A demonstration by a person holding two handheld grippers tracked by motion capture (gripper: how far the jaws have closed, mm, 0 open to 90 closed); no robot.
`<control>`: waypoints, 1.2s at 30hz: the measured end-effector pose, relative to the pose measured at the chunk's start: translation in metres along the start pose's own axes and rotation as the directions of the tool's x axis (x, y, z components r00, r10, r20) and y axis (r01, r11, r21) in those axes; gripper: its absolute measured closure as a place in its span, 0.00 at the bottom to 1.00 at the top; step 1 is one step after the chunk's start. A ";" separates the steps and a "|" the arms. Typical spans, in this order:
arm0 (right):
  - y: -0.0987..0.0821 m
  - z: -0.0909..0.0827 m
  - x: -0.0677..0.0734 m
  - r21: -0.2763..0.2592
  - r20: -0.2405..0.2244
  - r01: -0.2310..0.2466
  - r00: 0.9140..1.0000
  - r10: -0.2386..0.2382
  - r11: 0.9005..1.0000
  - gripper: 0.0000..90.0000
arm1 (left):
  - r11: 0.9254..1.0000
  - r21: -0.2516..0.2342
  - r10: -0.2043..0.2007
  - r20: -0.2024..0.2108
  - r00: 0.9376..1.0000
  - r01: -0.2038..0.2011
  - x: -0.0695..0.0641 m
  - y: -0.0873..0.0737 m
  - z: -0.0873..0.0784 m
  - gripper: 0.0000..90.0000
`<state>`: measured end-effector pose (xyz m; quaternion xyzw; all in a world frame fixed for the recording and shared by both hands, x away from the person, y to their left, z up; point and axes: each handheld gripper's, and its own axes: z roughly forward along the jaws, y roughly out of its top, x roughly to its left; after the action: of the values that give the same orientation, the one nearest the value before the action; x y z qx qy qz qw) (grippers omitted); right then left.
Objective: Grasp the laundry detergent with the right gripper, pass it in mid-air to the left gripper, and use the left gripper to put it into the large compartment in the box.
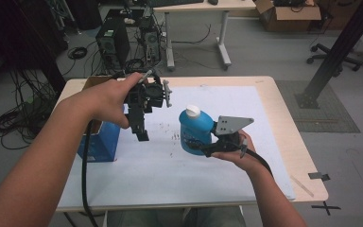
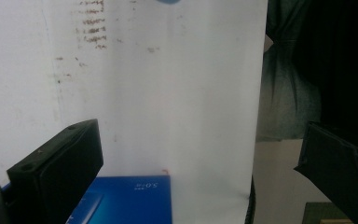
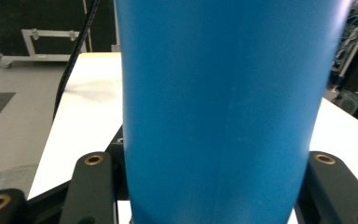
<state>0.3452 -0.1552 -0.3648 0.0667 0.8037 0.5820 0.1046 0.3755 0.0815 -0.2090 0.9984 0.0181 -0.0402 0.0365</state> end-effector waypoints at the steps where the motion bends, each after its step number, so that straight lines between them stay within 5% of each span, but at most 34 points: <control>1: -0.001 0.002 0.000 0.002 -0.009 -0.001 1.000 0.001 1.000 0.50 | 1.000 0.001 0.002 0.000 1.000 -0.002 0.000 0.001 0.000 0.00; 18: -0.010 0.027 0.004 -0.007 -0.125 -0.013 0.992 0.012 1.000 0.50 | 1.000 0.014 0.017 -0.003 1.000 -0.017 0.000 0.012 0.001 0.00; 36: -0.006 0.053 0.007 -0.034 -0.170 -0.017 0.985 0.010 0.999 0.50 | 0.998 0.037 0.050 -0.007 0.999 -0.050 -0.007 0.027 0.006 0.00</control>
<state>0.3518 -0.1065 -0.3873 0.0205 0.7987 0.6004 0.0330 0.3692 0.0544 -0.2125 0.9992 -0.0074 -0.0357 0.0190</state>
